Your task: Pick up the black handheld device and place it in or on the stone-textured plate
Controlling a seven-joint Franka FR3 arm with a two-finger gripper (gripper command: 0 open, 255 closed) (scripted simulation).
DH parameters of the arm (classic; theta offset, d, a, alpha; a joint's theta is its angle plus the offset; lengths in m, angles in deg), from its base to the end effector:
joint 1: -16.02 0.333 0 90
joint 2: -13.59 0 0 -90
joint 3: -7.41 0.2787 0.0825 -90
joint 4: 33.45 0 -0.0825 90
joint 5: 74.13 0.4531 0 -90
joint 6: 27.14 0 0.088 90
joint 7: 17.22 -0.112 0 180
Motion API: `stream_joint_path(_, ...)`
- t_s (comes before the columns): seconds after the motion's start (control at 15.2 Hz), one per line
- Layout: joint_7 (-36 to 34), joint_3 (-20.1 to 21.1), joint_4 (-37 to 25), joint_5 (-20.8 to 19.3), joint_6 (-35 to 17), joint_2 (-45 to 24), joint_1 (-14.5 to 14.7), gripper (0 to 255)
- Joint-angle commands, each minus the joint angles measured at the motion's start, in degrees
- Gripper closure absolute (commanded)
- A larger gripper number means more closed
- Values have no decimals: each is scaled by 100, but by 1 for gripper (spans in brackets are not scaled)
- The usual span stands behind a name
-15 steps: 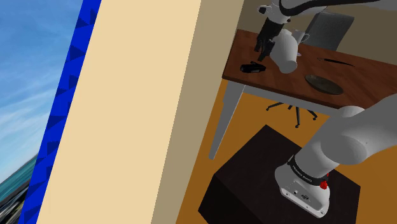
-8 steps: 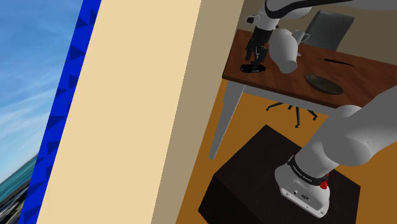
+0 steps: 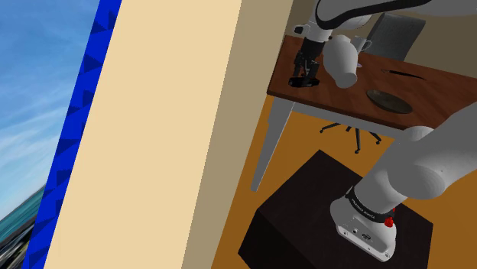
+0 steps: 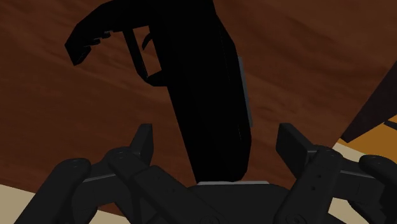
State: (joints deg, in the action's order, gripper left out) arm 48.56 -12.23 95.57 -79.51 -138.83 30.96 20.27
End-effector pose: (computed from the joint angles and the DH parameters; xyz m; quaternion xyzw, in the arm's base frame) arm 0.5158 -0.1491 0.4115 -0.8938 -0.4485 0.0010 0.0097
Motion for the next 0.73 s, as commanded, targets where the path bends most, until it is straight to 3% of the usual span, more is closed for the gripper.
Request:
stream_joint_path(0.0, 0, 0, 2, 0, -2, 0, 0, 0)
stream_joint_path(0.13, 0, 0, 1, 0, -1, 0, 0, 0)
stream_joint_path(0.2, 0, 0, 1, 0, -1, 0, 0, 255)
stream_joint_path(0.66, -3, 2, 13, -1, -10, 4, 0, 255)
